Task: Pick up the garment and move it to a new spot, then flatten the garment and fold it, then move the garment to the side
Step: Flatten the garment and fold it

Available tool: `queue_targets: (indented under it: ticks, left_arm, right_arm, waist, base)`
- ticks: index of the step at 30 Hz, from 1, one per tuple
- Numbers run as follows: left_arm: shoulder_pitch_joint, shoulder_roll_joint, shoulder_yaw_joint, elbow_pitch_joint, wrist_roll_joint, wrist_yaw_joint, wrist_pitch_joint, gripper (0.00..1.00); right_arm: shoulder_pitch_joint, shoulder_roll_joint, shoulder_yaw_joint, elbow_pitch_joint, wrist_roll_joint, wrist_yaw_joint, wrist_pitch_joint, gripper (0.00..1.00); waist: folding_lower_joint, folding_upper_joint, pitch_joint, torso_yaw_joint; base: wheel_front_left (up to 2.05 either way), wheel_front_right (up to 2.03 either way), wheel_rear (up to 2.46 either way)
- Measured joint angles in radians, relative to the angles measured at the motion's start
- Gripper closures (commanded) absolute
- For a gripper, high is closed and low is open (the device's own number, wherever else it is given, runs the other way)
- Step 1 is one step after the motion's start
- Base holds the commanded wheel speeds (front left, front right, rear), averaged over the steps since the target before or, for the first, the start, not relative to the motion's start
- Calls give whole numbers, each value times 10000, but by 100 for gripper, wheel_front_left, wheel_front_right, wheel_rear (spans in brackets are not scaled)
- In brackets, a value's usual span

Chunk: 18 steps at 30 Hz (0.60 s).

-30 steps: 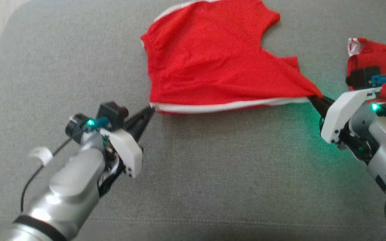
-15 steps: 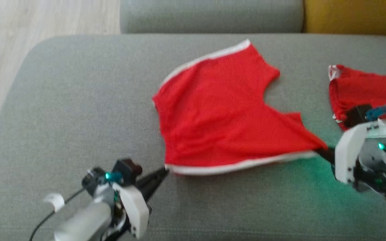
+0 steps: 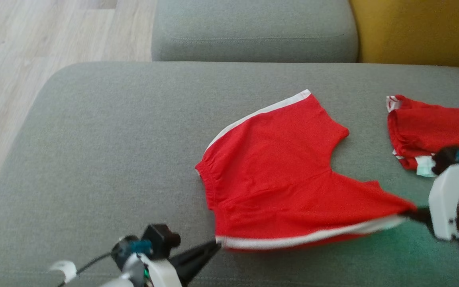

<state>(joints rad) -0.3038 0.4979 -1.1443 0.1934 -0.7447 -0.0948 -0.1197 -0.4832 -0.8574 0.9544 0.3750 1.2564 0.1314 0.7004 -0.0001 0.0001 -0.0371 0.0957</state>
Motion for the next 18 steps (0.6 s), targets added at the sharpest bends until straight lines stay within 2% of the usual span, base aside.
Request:
queue_targets:
  ticks: [4,9,12,18]
  left_arm:
    - [-161,119,370,-579,-142,240,13,100]
    - [-1008,27,821,-817,-151,337,48,100]
    - [-1667,-165,1039,-719,-150,336,-12,100]
    - [-2682,-984,1277,274,-144,222,-426,100]
  right_arm:
    - [-453,-12,-589,-257,4,2,236,100]
    - [-1554,190,-1354,-84,-140,2,901,100]
    - [-2337,474,-1756,265,-384,0,1406,100]
    - [-3834,991,-2391,1273,-1252,0,2311,100]
  waist:
    - [0,0,163,137]
    - [0,0,670,370]
    - [0,0,1073,547]
    - [0,0,2020,980]
  base:
    - [0,0,0]
    - [0,0,0]
    - [0,0,0]
    - [0,0,0]
